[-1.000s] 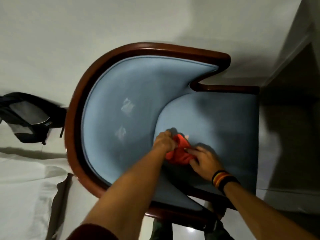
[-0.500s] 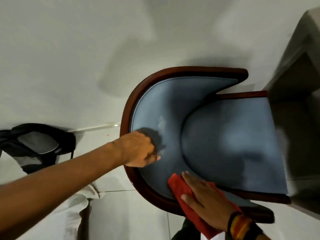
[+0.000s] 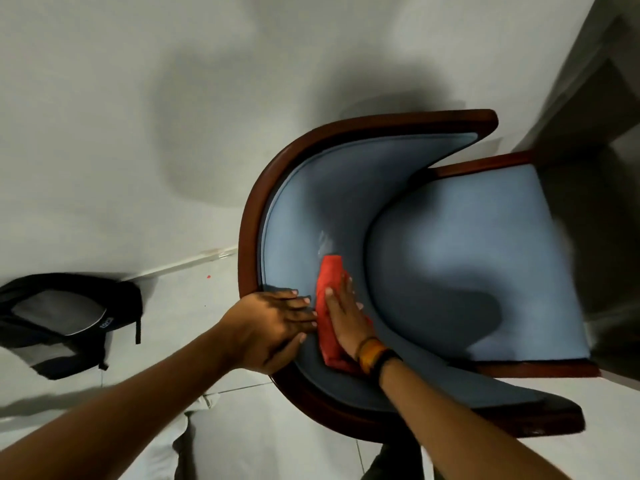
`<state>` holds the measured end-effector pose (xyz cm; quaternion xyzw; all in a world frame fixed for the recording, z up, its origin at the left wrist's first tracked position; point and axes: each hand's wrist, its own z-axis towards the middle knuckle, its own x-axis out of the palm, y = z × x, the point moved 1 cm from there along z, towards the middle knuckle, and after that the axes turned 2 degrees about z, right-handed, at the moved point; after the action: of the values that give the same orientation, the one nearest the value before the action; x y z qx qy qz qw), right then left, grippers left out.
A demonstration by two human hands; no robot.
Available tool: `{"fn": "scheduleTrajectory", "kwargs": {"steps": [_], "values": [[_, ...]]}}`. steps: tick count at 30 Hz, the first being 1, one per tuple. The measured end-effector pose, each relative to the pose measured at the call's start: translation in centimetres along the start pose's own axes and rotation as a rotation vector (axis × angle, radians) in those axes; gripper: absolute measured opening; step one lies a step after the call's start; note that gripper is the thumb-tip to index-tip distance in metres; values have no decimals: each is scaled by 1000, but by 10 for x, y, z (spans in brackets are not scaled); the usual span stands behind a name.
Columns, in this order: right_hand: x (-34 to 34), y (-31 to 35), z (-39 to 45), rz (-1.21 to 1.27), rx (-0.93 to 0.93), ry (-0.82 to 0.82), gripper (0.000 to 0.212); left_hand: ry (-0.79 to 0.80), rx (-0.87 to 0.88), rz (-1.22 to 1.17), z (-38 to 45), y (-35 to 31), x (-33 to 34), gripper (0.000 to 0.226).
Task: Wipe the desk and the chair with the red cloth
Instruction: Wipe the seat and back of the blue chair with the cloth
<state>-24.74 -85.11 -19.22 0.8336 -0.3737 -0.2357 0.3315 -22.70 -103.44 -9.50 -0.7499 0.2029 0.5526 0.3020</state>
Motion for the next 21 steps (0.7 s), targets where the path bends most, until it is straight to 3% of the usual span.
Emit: {"fn": "scheduleTrajectory", "kwargs": {"steps": [2,6,8,11,14,16,18,21], "values": [[-14,-39,-29,-171,10,174,61,-18,14,-6,-1,-1,-1,37],[-25,-57,-47,-211,224,256,52,-39,4,-21,-2,-1,-3,33],[-6,-20,-28,-166,212,159,62,-31,-6,-14,-2,-2,-3,33],[4,41,36,99,111,-61,72,7,-18,-16,-2,-2,-2,36],[-24,100,112,341,112,-328,73,42,-13,1,-4,1,2,40],[-35,116,134,363,77,-434,74,52,-6,19,-4,2,3,41],[-29,96,114,231,-116,-366,71,54,1,26,-3,2,2,40],[-16,3,30,-134,-347,45,64,14,7,42,-3,0,-3,36]]}}
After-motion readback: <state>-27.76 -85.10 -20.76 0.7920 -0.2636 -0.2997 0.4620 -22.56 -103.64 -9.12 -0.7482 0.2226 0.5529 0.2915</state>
